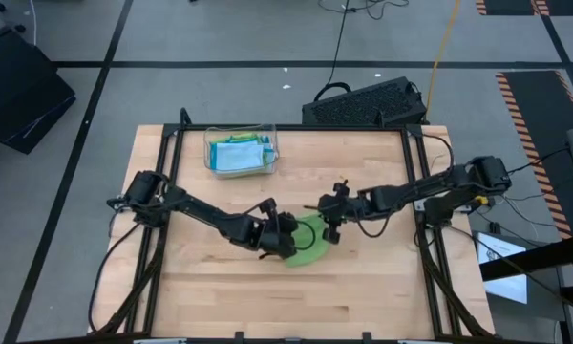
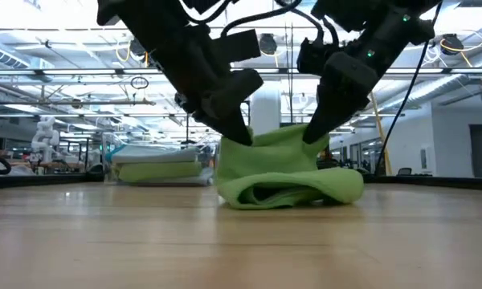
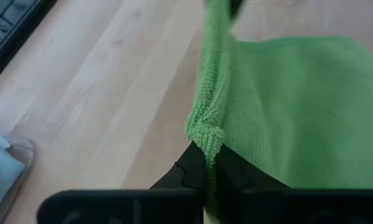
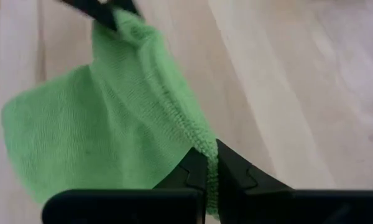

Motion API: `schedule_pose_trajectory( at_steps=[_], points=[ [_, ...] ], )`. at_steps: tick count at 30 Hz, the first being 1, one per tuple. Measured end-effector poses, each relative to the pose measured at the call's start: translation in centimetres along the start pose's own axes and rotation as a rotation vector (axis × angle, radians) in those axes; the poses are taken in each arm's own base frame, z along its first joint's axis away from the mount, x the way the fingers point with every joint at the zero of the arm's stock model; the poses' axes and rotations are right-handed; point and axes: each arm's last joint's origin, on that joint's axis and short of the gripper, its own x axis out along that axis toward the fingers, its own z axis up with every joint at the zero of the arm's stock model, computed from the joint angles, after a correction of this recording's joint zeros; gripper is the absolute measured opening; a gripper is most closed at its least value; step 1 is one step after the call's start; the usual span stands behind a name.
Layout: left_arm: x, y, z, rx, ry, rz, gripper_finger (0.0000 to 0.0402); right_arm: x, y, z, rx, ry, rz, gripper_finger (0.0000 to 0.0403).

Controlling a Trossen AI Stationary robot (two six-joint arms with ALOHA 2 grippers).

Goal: Fold microfiber towels
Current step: Fold the green microfiber cloth

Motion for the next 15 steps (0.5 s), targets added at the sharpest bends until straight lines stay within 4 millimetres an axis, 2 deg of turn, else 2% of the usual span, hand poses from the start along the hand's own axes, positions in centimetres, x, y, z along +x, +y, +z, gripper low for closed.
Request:
schedule_pose_trajectory(
  at_steps=[4, 8, 11, 15],
  points=[
    [-0.6, -0.5, -0.1, 0.035, -0.001, -0.027, 0.0020, -0.1, 0.4, 0.2, -0.003, -0.023, 0.041, 0.0006],
    [-2.1, -1.4, -0.3, 0.053, -0.012, -0.089, 0.0007, -0.3, 1.3, 0.0, -0.019, -0.023, 0.091, 0.0006],
    [-3.3, -2.4, -0.7, 0.079, -0.032, -0.112, 0.0011, -0.5, 2.2, -0.2, -0.041, -0.027, 0.126, 0.0006],
    [-4.4, -3.3, -1.2, 0.113, -0.065, -0.090, 0.0019, -0.6, 3.0, 0.0, -0.083, -0.118, 0.126, 0.0006]
  ],
)
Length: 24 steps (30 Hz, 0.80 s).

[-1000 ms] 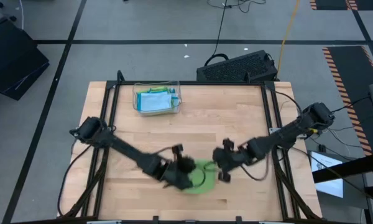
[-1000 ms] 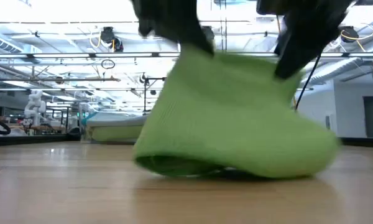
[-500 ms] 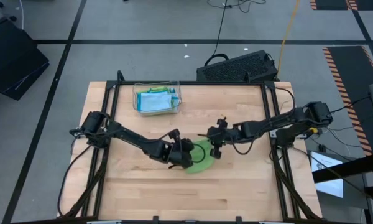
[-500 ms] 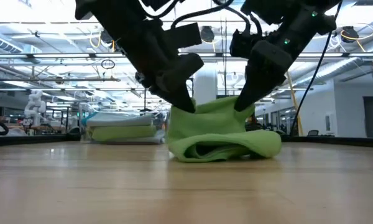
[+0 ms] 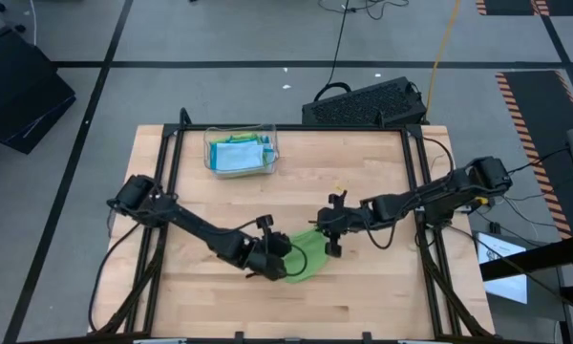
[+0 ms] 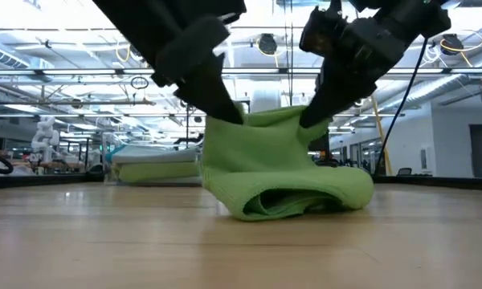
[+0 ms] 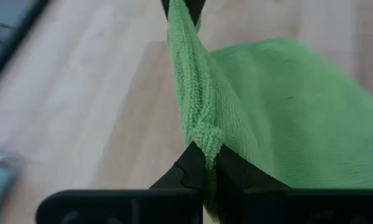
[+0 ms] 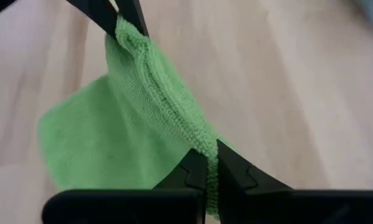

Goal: Fold microfiber towels
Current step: Fold the green microfiber cloth

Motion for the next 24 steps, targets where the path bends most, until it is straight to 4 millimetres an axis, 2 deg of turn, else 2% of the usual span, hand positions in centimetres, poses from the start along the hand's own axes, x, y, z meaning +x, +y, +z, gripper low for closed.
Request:
schedule_pose_trajectory(
  at_steps=[5, 11, 15, 18, 21, 24],
  points=[
    [-1.4, 0.5, 0.0, 0.025, -0.041, 0.142, 0.0006, 0.0, -0.1, 0.7, -0.032, -0.076, -0.055, 0.0006],
    [-6.2, 0.7, 1.4, 0.028, -0.146, 0.059, 0.0013, -1.8, 1.1, 1.8, -0.064, -0.151, 0.002, 0.0006],
    [-8.8, 2.3, 2.1, 0.035, -0.180, 0.043, 0.0006, -2.5, 1.4, 3.5, -0.060, -0.314, 0.024, 0.0006],
    [-9.4, 3.2, 2.4, 0.027, -0.171, 0.029, 0.0015, -2.6, 1.2, 4.5, -0.059, -0.412, 0.029, 0.0006],
    [-9.6, 3.5, 2.5, 0.013, -0.170, 0.015, 0.0015, -2.5, 0.8, 4.7, -0.055, -0.420, 0.022, 0.0006],
    [-9.9, 2.8, 3.2, -0.042, -0.198, -0.152, 0.0006, -3.2, 0.8, 4.5, -0.013, -0.383, 0.140, 0.0006]
  ],
)
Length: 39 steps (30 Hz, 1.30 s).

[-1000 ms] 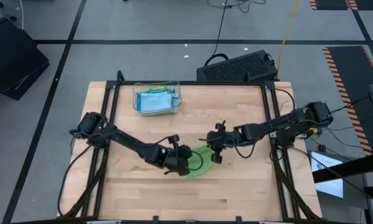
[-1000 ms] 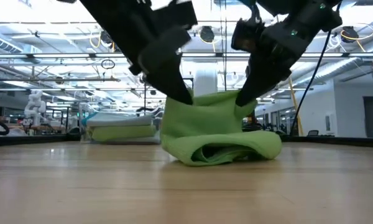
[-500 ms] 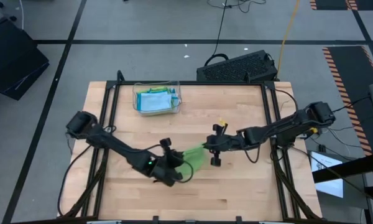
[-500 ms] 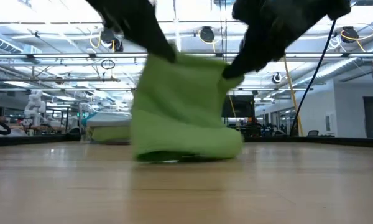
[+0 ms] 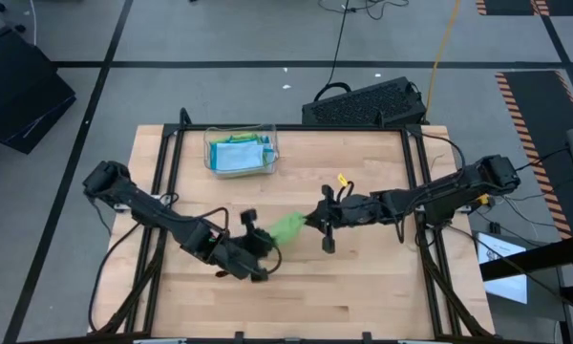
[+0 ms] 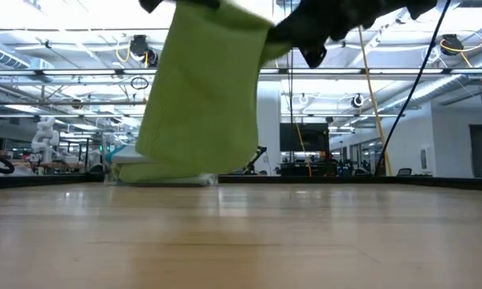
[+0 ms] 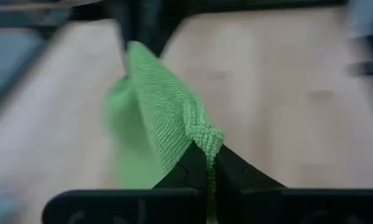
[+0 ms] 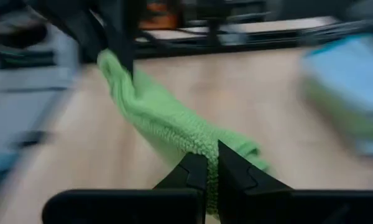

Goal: Fold microfiber towels
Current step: Fold the green microfiber cloth

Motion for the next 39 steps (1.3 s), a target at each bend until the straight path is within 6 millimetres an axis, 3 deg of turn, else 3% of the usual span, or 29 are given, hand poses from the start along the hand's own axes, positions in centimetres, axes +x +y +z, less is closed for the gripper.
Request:
schedule_pose_trajectory(
  at_steps=[4, 7, 10, 13, 20, 26, 30, 39],
  points=[
    [-0.8, -1.8, 0.9, -0.011, -0.079, -0.215, 0.0014, -0.8, 1.8, -0.2, 0.054, 0.067, 0.268, 0.0006],
    [-1.1, -2.1, 1.2, 0.006, -0.124, -0.218, 0.0018, -1.3, 2.8, -0.2, 0.070, 0.082, 0.342, 0.0006],
    [-0.6, -0.9, 0.2, 0.024, -0.046, -0.018, 0.0007, -1.3, 2.5, -0.5, 0.067, 0.103, 0.243, 0.0006],
    [1.1, 0.8, -1.1, 0.008, 0.054, 0.109, 0.0010, -0.6, 1.0, -1.4, 0.075, 0.160, 0.066, 0.0006],
    [5.5, 3.9, -6.4, -0.070, 0.098, 0.115, 0.0008, 2.3, -3.9, -4.5, 0.138, 0.288, -0.122, 0.0006],
    [7.0, 6.1, -8.8, -0.071, 0.084, 0.175, 0.0019, 3.7, -6.8, -5.6, 0.089, 0.312, -0.190, 0.0006],
    [6.9, 6.1, -9.2, -0.013, 0.096, 0.172, 0.0011, 3.6, -6.8, -5.1, 0.099, 0.270, -0.150, 0.0006],
    [6.1, 4.1, -9.4, 0.062, 0.082, 0.082, 0.0022, 4.1, -4.4, -5.8, 0.156, 0.299, 0.001, 0.0006]
  ],
)
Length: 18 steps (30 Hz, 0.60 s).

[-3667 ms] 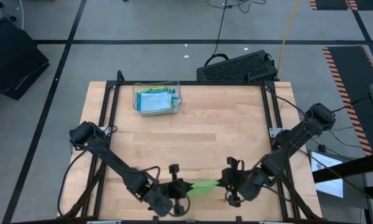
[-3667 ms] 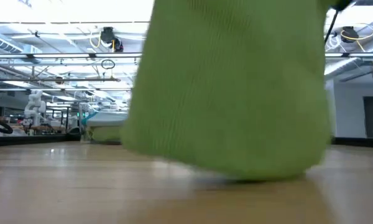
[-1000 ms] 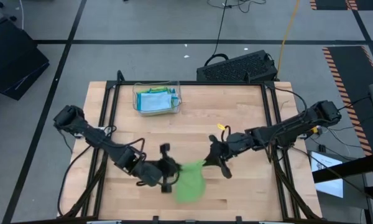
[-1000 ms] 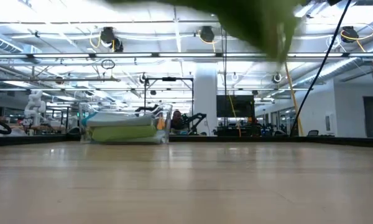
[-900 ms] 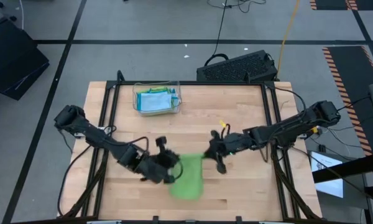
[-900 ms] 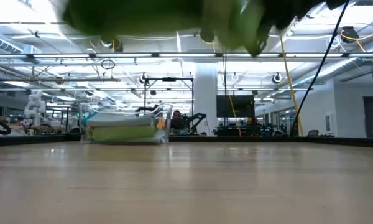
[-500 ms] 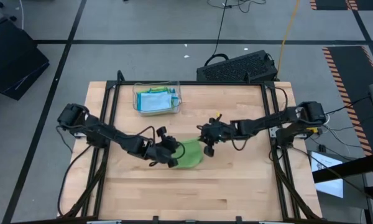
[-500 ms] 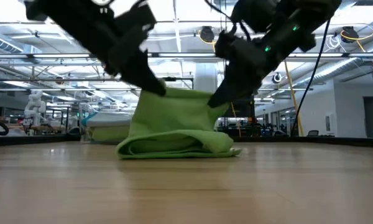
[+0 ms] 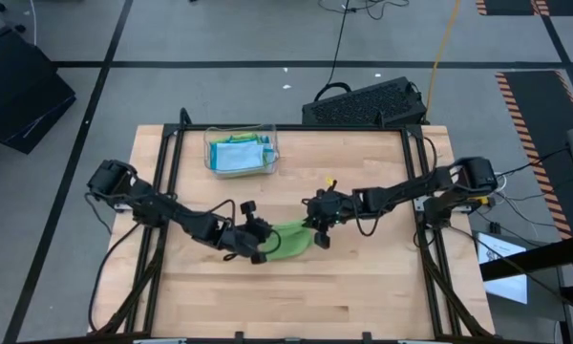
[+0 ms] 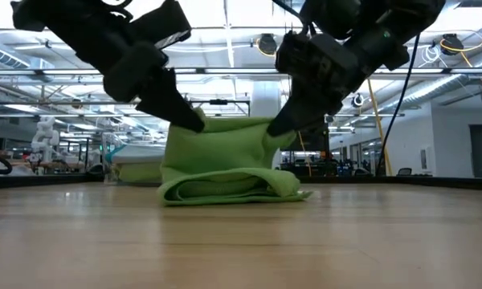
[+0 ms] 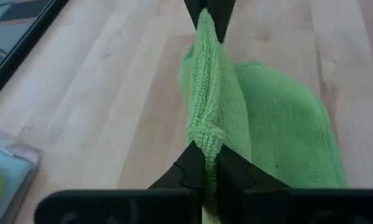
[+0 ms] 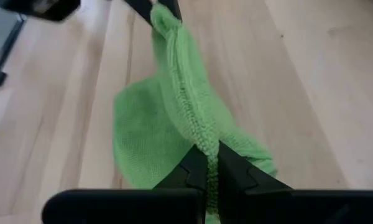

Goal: Fold microfiber towels
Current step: Fold the green microfiber cloth

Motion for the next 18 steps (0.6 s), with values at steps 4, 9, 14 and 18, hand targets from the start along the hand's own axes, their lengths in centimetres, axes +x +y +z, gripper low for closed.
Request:
schedule_pose_trajectory(
  at_steps=[4, 9, 14, 18],
  points=[
    [0.5, -0.5, -1.3, 0.049, 0.019, 0.001, 0.0009, 0.8, 0.2, -0.4, -0.039, -0.012, -0.040, 0.0006],
    [0.4, -1.1, -1.6, 0.029, 0.003, -0.009, 0.0013, 1.8, 0.0, -1.0, -0.079, -0.011, -0.102, 0.0007],
    [-0.3, -2.4, -1.2, 0.032, -0.061, -0.069, 0.0029, 1.8, 0.5, -1.2, -0.097, 0.016, -0.021, 0.0015],
    [-0.6, -2.9, -1.3, 0.001, -0.059, -0.131, 0.0031, 1.7, 0.9, -1.1, -0.103, 0.029, 0.069, 0.0017]
  ],
)
